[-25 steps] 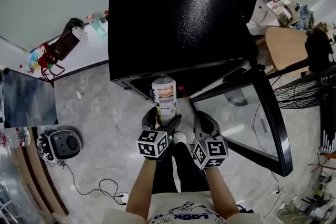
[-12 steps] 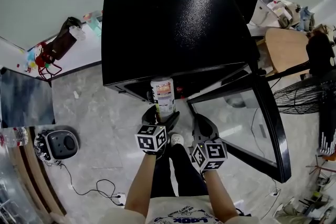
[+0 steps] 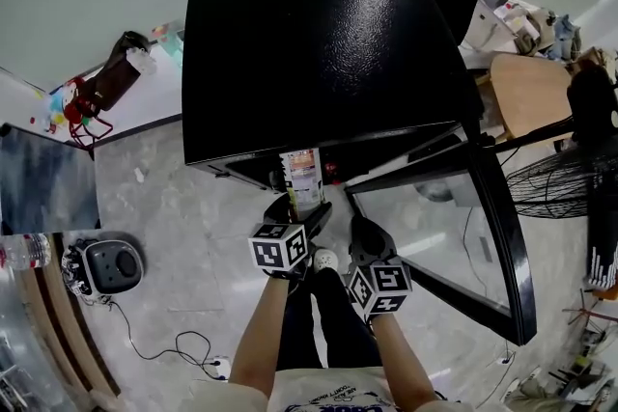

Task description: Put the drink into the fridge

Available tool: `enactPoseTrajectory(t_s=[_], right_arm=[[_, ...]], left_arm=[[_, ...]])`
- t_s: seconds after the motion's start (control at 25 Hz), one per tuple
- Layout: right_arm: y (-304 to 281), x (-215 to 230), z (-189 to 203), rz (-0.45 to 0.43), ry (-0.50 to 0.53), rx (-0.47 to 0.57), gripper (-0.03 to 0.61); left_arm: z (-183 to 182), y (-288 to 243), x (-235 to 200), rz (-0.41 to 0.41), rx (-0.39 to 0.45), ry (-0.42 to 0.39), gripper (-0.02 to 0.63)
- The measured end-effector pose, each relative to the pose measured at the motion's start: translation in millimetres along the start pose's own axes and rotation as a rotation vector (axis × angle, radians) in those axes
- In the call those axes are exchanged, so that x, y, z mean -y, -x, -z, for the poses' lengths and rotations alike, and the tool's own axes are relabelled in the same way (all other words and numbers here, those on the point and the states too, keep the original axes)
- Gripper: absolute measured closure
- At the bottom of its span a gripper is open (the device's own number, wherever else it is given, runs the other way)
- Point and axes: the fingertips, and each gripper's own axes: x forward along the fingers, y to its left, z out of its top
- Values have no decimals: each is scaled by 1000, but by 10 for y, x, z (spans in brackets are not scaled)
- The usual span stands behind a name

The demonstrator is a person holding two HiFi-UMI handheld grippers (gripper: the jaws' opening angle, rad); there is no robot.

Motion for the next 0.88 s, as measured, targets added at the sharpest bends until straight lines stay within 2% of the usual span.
enactPoseTrajectory(t_s=[0.28,0.48,0.88], right_arm=[[-150,-37,260,-29,3,-57,581],[-296,-88,442,-66,56,-112,581],[-435,-150,539,-94,75,-133,581]], left_arm=[[4,-127,-27,25,-33,56,183],[-3,-191,-49,54,-57,105,183],[-11,-273,-39,102,-88,193,183]])
